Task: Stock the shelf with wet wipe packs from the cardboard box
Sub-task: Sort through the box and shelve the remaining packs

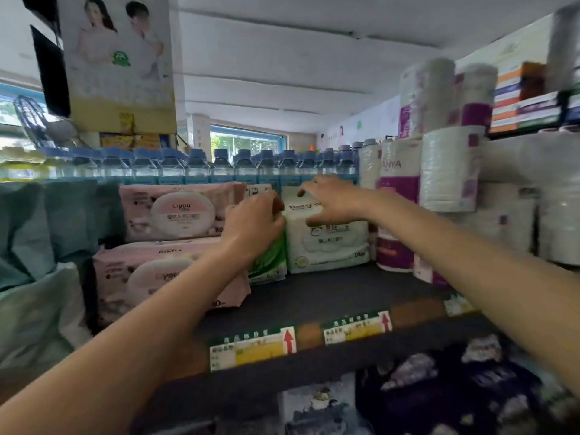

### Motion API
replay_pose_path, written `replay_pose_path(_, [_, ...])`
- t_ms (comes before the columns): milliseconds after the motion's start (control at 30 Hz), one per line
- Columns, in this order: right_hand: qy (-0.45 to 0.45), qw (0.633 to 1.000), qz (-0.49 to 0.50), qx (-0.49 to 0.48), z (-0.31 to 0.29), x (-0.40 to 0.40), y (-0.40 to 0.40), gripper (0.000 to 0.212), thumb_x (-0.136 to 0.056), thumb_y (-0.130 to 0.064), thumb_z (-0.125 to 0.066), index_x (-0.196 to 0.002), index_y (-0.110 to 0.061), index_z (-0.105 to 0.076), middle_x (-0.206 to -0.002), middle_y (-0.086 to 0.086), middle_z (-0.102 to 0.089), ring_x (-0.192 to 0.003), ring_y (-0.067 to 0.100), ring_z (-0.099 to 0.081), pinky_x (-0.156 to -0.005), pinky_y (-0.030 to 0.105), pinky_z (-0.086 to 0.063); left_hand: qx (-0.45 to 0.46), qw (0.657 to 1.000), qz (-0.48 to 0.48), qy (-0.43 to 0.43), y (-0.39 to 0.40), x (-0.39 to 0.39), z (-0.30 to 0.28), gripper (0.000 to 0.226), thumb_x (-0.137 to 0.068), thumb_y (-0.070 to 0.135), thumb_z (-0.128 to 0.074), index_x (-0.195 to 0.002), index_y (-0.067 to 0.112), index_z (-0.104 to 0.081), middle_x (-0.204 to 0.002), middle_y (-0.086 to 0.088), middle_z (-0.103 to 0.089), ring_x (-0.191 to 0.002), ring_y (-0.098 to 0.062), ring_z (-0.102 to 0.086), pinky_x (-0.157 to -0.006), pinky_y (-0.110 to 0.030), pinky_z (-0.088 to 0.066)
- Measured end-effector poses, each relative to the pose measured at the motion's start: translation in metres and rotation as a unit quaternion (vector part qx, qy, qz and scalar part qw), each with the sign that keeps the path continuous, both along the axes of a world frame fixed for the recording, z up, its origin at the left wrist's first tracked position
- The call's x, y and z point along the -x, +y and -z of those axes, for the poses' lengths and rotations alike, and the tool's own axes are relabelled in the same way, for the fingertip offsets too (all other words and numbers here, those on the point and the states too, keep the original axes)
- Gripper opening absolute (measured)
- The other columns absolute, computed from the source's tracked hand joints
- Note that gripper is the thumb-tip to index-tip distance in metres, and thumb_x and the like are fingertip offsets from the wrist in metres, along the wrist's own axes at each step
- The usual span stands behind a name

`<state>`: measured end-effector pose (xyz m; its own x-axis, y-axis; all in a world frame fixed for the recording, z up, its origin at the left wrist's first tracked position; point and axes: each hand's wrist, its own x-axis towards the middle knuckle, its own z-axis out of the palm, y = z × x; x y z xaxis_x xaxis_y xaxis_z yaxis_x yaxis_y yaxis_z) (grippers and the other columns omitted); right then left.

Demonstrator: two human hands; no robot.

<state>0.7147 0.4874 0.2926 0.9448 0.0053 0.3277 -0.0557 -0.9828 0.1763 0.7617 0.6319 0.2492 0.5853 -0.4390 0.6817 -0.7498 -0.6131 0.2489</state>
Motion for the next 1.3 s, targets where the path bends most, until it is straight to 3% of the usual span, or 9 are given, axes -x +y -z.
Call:
replay_pose_path(200, [0.085,0.978,0.099,-0.165,0.048,0.161,-0.019,0.035,-0.089,-0.029,-0.06,-0.118,-0.013,-0.051,-0.113,0.002,-0.06,-0.1,0.016,-0.058,-0.089,0.025,-0.048,-0.012,0.969,0.242,0.038,-0.063,0.092,0.033,0.023,-0.09,0.018,-0.049,-0.107,0.009,-0.061,-0.107,-0.013,-0.067,-0.099,-0.03,-0.061,-0.088,-0.041,-0.049])
replay_pose_path(333, [0.123,0.908,0.285,-0.281,0.131,0.301,-0.016,0.042,-0.091,-0.03,-0.057,-0.128,-0.013,-0.049,-0.109,-0.006,-0.057,-0.098,0.011,-0.055,-0.07,0.012,-0.043,-0.197,0.894,0.394,0.085,-0.094,0.185,0.105,0.025,-0.092,0.022,-0.049,-0.112,0.007,-0.056,-0.112,-0.011,-0.063,-0.105,-0.029,-0.058,-0.087,-0.035,-0.047])
replay_pose_path(500, [0.146,0.778,0.485,-0.371,0.23,0.495,0.042,0.04,-0.092,-0.026,-0.055,-0.128,-0.009,-0.049,-0.103,-0.005,-0.054,-0.094,0.012,-0.054,-0.07,0.02,-0.04,-0.397,0.74,0.538,0.074,-0.092,0.338,0.199,0.03,-0.093,0.018,-0.048,-0.12,0.005,-0.052,-0.121,-0.014,-0.06,-0.112,-0.029,-0.056,-0.09,-0.033,-0.045])
replay_pose_path(600, [0.117,0.652,0.581,-0.473,0.284,0.612,0.095,0.028,-0.093,-0.022,-0.054,-0.118,-0.009,-0.051,-0.09,-0.002,-0.058,-0.067,0.002,-0.057,-0.057,0.015,-0.041,-0.447,0.659,0.603,0.047,-0.075,0.43,0.245,0.033,-0.092,0.018,-0.049,-0.122,0.006,-0.052,-0.122,-0.013,-0.06,-0.113,-0.027,-0.057,-0.089,-0.03,-0.043])
replay_pose_path(767, [0.018,0.489,0.668,-0.56,0.36,0.762,0.173,0.02,-0.093,-0.016,-0.053,-0.11,-0.005,-0.052,-0.099,0.009,-0.057,-0.073,0.015,-0.055,-0.061,0.023,-0.042,-0.504,0.56,0.655,0.064,-0.05,0.548,0.318,0.031,-0.09,0.014,-0.051,-0.12,0.006,-0.056,-0.122,-0.011,-0.061,-0.114,-0.024,-0.056,-0.094,-0.028,-0.042])
replay_pose_path(967, [0.082,0.446,0.73,-0.511,0.435,0.876,0.222,0.035,-0.091,-0.02,-0.057,-0.118,0.001,-0.057,-0.12,0.018,-0.06,-0.11,0.032,-0.056,-0.091,0.036,-0.043,-0.567,0.488,0.661,0.053,-0.044,0.672,0.384,0.027,-0.093,0.016,-0.049,-0.116,0.007,-0.056,-0.12,-0.009,-0.06,-0.113,-0.025,-0.056,-0.096,-0.034,-0.045])
replay_pose_path(1100, [0.103,0.425,0.731,-0.523,0.484,0.936,0.239,0.027,-0.09,-0.023,-0.058,-0.107,-0.002,-0.06,-0.118,0.016,-0.063,-0.109,0.029,-0.058,-0.089,0.033,-0.043,-0.588,0.469,0.656,0.061,-0.035,0.755,0.42,0.027,-0.093,0.015,-0.047,-0.118,0.007,-0.056,-0.125,-0.011,-0.057,-0.117,-0.028,-0.053,-0.097,-0.032,-0.043])
replay_pose_path(1200, [0.107,0.442,0.73,-0.51,0.531,0.952,0.24,0.032,-0.088,-0.023,-0.059,-0.112,-0.001,-0.06,-0.118,0.015,-0.062,-0.11,0.029,-0.056,-0.088,0.032,-0.042,-0.602,0.462,0.645,0.087,-0.026,0.801,0.454,0.017,-0.095,0.011,-0.042,-0.105,0.022,-0.05,-0.135,-0.011,-0.051,-0.123,-0.024,-0.048,-0.097,-0.025,-0.037])
replay_pose_path(1300, [0.153,0.521,0.704,-0.459,0.586,0.942,0.236,0.035,-0.089,-0.026,-0.054,-0.117,-0.005,-0.055,-0.127,0.016,-0.05,-0.118,0.03,-0.045,-0.097,0.034,-0.037,-0.62,0.481,0.61,0.108,-0.025,0.811,0.496,0.025,-0.095,0.011,-0.042,-0.114,0.021,-0.054,-0.13,-0.013,-0.055,-0.119,-0.028,-0.051,-0.099,-0.03,-0.041])
